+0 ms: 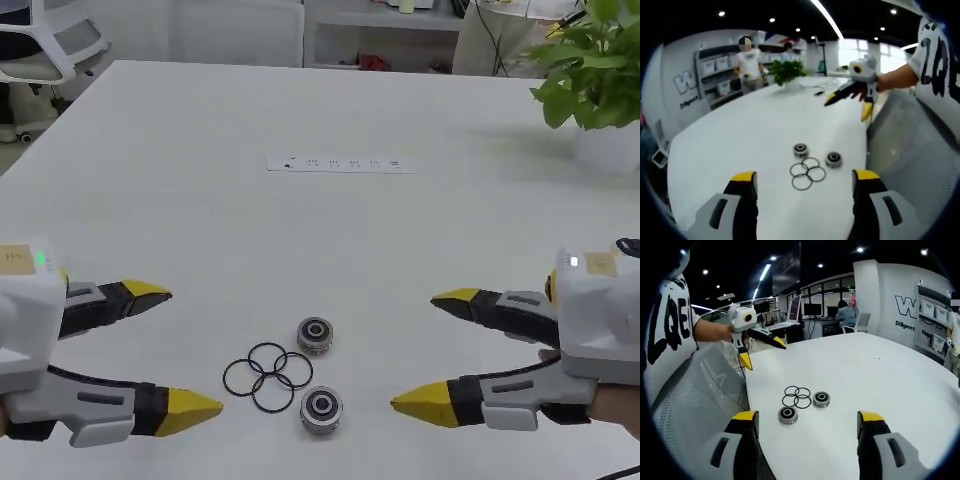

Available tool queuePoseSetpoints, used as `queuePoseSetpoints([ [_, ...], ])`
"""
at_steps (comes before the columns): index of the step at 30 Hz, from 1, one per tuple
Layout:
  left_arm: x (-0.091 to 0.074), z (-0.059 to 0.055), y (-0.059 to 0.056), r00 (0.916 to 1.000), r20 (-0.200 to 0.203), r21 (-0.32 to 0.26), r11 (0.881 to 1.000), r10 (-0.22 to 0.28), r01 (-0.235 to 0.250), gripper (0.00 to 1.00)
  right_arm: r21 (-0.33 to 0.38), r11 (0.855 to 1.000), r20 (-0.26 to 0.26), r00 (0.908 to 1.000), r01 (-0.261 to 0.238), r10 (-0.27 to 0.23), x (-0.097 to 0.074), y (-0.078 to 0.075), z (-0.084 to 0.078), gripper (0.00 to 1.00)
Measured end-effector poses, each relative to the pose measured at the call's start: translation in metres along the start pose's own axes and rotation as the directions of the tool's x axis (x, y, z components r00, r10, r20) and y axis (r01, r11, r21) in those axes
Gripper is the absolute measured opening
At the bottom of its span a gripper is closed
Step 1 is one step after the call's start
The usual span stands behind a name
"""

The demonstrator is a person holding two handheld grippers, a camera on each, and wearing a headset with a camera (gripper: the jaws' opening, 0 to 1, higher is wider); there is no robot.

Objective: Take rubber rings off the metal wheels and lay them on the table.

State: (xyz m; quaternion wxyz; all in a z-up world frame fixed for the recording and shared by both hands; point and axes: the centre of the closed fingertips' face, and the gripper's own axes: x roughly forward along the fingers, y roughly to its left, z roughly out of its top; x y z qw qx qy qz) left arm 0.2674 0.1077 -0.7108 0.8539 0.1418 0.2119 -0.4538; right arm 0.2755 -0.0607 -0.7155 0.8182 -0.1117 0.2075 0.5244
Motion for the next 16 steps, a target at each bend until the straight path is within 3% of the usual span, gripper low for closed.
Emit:
queuePoseSetpoints([
  [16,-0.003,-0.010,-0.008,1.0000,-0.005,-0.022,1.000,0.008,-0.008,0.81,0.000,1.000,-0.018,0.9998,0.003,-0.003,-0.003,0.001,-0.012,0.79],
])
